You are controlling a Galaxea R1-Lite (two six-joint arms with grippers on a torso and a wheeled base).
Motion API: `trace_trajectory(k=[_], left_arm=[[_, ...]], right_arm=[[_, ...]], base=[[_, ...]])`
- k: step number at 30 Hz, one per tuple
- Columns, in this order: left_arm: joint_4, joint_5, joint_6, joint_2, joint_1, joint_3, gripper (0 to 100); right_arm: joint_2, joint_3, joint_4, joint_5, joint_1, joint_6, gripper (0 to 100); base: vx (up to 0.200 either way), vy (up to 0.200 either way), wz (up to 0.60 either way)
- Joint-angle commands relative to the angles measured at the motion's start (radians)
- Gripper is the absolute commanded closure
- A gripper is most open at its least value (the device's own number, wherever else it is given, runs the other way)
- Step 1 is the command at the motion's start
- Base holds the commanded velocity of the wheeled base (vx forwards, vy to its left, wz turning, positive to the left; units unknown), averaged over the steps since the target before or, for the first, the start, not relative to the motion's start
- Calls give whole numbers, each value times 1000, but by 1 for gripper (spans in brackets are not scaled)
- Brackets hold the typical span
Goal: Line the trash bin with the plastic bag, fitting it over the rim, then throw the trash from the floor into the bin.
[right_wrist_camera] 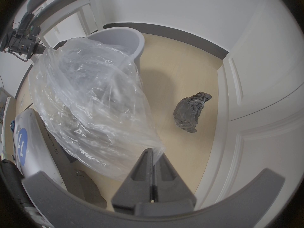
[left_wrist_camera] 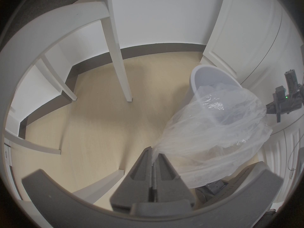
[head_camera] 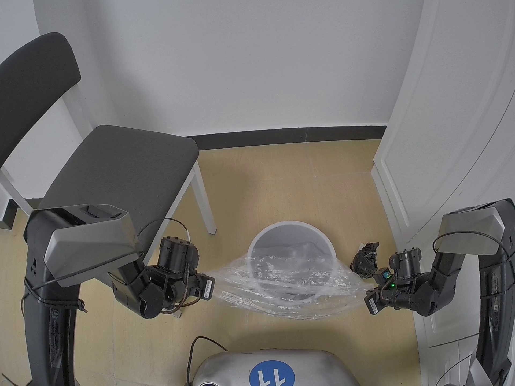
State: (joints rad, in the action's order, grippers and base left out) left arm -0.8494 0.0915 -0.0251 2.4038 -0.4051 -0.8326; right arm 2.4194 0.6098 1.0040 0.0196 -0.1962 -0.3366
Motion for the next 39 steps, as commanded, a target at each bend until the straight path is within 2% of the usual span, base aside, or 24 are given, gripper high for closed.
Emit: trace_trajectory(k=[1,2,5,7,11,13,14,15,16,17,19,25,27,28,29,30,31,33,35,38,39], left_arm=[[-28,-10,-3,-26,-11,26,100],[-36,-13,-4,-31,-14,30,100],[-65,-19,-4,-51,-24,52,100],[-77,-19,-3,-55,-31,61,100],[-77,-19,-3,-46,-27,56,100],[-77,-21,-3,-35,-21,50,100],[-77,-21,-3,-34,-21,50,100],[-77,-26,-3,-26,-17,47,100],[-77,-29,-3,-22,-12,44,100],[-76,-32,-4,-18,-11,41,100],[-77,-33,-4,-17,-11,39,100],[-82,-53,-3,-17,-11,43,100],[-116,-88,-7,-15,-11,53,100],[-122,-90,-7,-14,-11,53,100],[-165,-93,-12,0,-11,58,100],[-186,-91,-10,9,-11,59,100],[-186,-91,-10,9,-11,59,100],[-249,-87,-7,23,-17,84,100],[-263,-85,-4,21,-23,104,100],[-266,-88,-3,15,-32,124,100],[-266,-90,1,12,-37,133,100]], right_arm=[[-31,-36,15,-4,-8,-7,100],[-36,-42,21,-7,-9,-12,0],[-43,-64,94,-41,1,-16,0],[-40,-84,148,-121,38,-21,0],[-22,-90,166,-371,161,-61,0],[-3,-88,166,-573,245,-94,0],[-2,-88,168,-586,250,-98,0],[10,-88,168,-695,291,-111,0],[21,-84,168,-768,317,-114,0],[29,-79,169,-822,334,-108,0],[29,-70,171,-857,347,-91,0],[-6,-70,212,-840,330,-55,0],[-68,-105,265,-750,258,-42,0],[-75,-110,269,-730,247,-41,0],[-114,-125,309,-587,179,-24,0],[-129,-128,335,-509,146,-12,0],[-129,-128,335,-509,146,-12,0],[-149,-114,424,-322,44,39,0],[-154,-88,436,-270,4,14,0],[-160,-70,436,-253,-25,-70,0],[-151,-73,449,-219,-52,-137,0]], base=[[0,0,0],[0,0,0],[0,0,0],[0,0,0],[0,0,0],[0,0,0],[0,0,0],[0,0,0],[0,0,0],[0,0,0],[0,0,0],[0,0,0],[0,0,0],[0,0,0],[0,0,0],[0,0,0],[0,0,0],[0,0,0],[0,0,0],[0,0,0],[0,0,0]])
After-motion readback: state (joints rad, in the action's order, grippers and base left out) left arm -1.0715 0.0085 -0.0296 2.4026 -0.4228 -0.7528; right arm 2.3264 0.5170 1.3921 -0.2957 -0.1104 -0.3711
